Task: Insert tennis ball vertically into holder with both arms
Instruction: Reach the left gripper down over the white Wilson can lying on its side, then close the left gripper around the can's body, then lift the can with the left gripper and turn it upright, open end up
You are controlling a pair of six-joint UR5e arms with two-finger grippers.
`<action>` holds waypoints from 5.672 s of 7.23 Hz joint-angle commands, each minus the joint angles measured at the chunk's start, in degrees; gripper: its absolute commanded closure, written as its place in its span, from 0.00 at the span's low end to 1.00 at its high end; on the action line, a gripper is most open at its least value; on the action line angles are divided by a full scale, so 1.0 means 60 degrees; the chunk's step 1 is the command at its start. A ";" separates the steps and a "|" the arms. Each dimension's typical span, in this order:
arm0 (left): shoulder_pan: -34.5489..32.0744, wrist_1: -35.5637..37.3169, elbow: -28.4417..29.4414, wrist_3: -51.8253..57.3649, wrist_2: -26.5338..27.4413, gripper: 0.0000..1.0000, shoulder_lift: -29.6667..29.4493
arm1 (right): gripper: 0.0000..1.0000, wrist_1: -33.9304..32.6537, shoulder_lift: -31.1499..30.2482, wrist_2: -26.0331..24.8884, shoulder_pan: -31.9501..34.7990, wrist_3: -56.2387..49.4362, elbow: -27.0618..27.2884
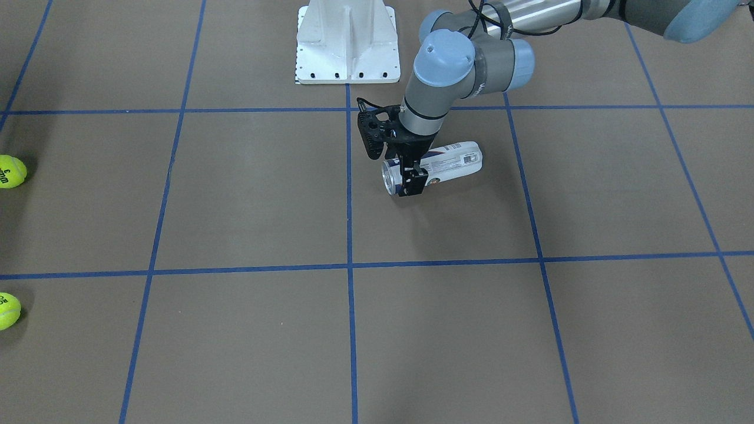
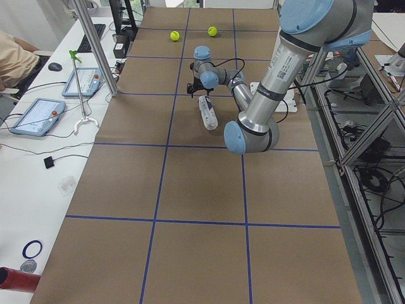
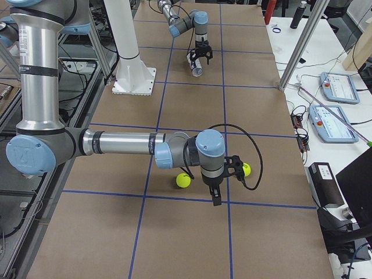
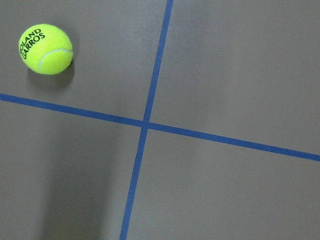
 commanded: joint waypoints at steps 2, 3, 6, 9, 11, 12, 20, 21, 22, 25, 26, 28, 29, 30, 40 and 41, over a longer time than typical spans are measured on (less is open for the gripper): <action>0.0380 0.0042 0.0097 0.0001 0.0508 0.01 -0.0005 | 0.00 0.0000 0.0000 0.0168 0.0003 0.0000 -0.0015; 0.0425 0.0042 0.0170 0.0001 0.0555 0.01 0.0009 | 0.00 0.0000 0.0000 0.0168 0.0003 0.0000 -0.0029; 0.0630 0.0042 0.0507 -0.0014 0.0571 0.01 -0.0020 | 0.00 0.0000 0.0000 0.0168 0.0003 0.0000 -0.0030; 0.0674 0.0042 0.0610 -0.0014 0.0571 0.02 -0.0034 | 0.00 0.0000 -0.0015 0.0168 0.0003 0.0000 -0.0044; 0.0674 0.0042 0.0639 -0.0028 0.0571 0.04 -0.0078 | 0.00 0.0000 -0.0015 0.0168 -0.0011 -0.0015 -0.0044; 0.0674 0.0042 0.0639 -0.0057 0.0571 0.04 -0.0078 | 0.00 0.0000 -0.0015 0.0168 0.0003 -0.0015 -0.0044; 0.0733 0.0042 0.0582 -0.0072 0.1171 0.33 -0.0108 | 0.00 0.0000 -0.0015 0.0168 -0.0011 -0.0015 -0.0044; 0.0718 0.0071 0.0392 -0.0072 0.1157 0.36 -0.0151 | 0.00 0.0000 -0.0015 0.0168 -0.0011 -0.0015 -0.0044; 0.0631 0.0086 0.0042 -0.0072 0.1127 0.37 -0.0268 | 0.00 0.0000 -0.0015 0.0168 0.0003 -0.0015 -0.0044; -0.0055 -0.0277 -0.1539 -0.0872 0.1069 0.39 -0.0603 | 0.00 0.0000 0.0000 0.0168 -0.0011 -0.0015 -0.0044; -0.0276 -0.1237 -0.1529 -0.1487 0.1069 0.39 -0.0823 | 0.00 0.0000 0.0000 0.0168 -0.0011 -0.0015 -0.0044; -0.0511 -0.3622 -0.1383 -0.2615 0.1141 0.39 -0.0825 | 0.00 0.0000 0.0000 0.0153 -0.0011 -0.0015 -0.0044; -0.0643 -0.4983 -0.1063 -0.3071 0.1200 0.41 -0.0825 | 0.00 0.0000 0.0014 0.0153 -0.0011 -0.0015 -0.0059; -0.0615 -0.6563 -0.0610 -0.3742 0.2143 0.40 -0.0811 | 0.00 0.0000 0.0000 0.0153 -0.0011 -0.0015 -0.0059; 0.0204 -1.5572 0.4812 -0.4994 0.5917 0.38 -0.1206 | 0.00 0.0000 0.0029 0.0168 -0.0011 0.0000 0.0000; 0.0423 -1.5834 0.5133 -0.4922 0.5917 0.38 -0.1192 | 0.00 0.0000 0.0029 0.0168 -0.0011 0.0000 0.0000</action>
